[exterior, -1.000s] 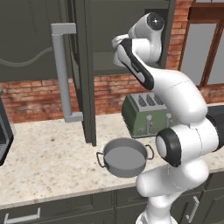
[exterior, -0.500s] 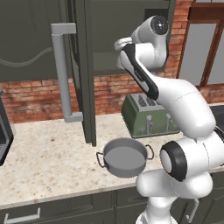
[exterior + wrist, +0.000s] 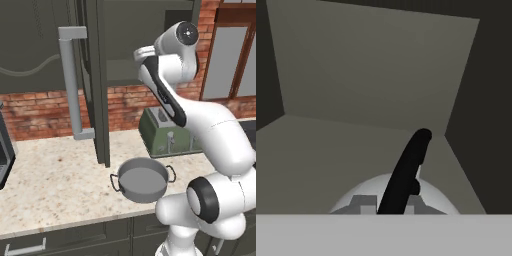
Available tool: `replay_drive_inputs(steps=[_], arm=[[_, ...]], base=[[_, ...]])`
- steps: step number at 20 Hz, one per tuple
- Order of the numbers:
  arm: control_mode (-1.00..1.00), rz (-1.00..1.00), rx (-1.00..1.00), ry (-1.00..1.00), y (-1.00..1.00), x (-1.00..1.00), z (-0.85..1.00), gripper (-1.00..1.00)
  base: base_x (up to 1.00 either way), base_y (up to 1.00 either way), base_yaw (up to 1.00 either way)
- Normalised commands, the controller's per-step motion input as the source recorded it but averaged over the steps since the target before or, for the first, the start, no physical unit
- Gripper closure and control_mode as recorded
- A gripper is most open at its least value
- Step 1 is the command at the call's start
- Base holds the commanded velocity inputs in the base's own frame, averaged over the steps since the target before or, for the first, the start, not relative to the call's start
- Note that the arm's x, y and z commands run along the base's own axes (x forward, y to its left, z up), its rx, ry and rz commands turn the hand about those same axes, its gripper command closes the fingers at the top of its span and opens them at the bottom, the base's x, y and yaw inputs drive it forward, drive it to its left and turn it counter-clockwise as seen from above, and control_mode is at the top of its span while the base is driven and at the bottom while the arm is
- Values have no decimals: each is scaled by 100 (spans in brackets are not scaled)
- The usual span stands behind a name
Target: Pick the kettle from the cabinet and place it on a stove burner. Then pick the pot from the counter and place it on another stove burner. Finally, turn both burners on.
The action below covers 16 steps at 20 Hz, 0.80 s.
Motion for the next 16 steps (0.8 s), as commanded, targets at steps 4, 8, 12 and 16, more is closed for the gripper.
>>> replay_drive_inputs(steps=[4, 8, 12, 16], arm=[[-100, -3, 0, 0, 3, -41, -5, 100], [-100, -2, 0, 0, 3, -41, -8, 100], [-100, -2, 0, 0, 4, -40, -11, 100], [-100, -2, 0, 0, 3, -40, -13, 100]], base=[[0, 0, 0], [0, 0, 0], [0, 0, 0], [0, 0, 0]])
